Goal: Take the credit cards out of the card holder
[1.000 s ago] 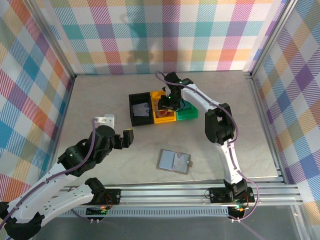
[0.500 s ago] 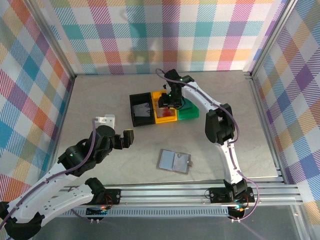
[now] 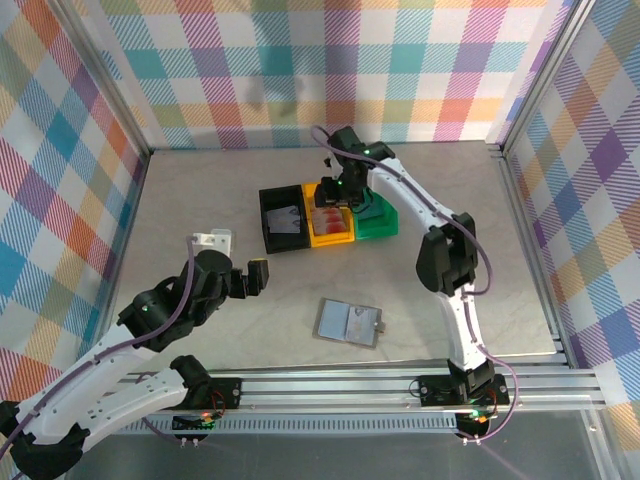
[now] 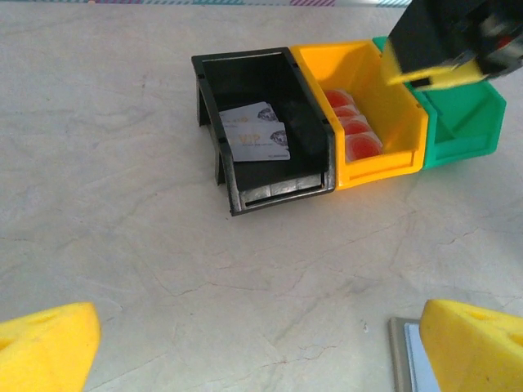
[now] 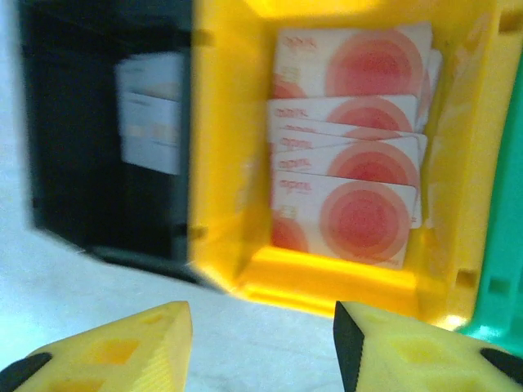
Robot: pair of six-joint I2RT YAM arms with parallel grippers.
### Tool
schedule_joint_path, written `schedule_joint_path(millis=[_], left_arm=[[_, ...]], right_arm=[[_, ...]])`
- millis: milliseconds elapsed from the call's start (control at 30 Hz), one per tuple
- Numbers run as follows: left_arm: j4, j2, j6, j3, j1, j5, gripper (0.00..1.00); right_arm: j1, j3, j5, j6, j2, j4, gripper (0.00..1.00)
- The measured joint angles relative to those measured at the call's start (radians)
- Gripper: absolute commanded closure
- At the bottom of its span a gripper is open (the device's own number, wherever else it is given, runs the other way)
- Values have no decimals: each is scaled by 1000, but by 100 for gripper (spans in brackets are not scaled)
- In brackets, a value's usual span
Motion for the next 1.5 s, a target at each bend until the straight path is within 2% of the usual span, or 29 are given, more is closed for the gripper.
schedule_joint_path(millis=[167,333,567,833,1133,1333,1500], left_arm=[[-3,27,0,0,0,16,0],[-4,31,-1,0,0,60,0],[-29,92,-17,47,0,193,0],[-50,141,-106,81,0,363,0],[5,152,-232,-34,-11,498,0],[81,188,-303,-61,-66,522,1],[137,246,-352,-84,-117,524,1]], right_arm=[[45,-200,0,8,-289,73,51],[66,-542,-29,63,-588,176,54],[67,-986,-52,160,-849,282,54],[67,-1367,-52,281,-1143,356,55],[70,-1559,-56,380,-1248,431,59],[79,-1629,-59,429,-1268,486,66],[87,-1652,-58,454,-1258,513,67]])
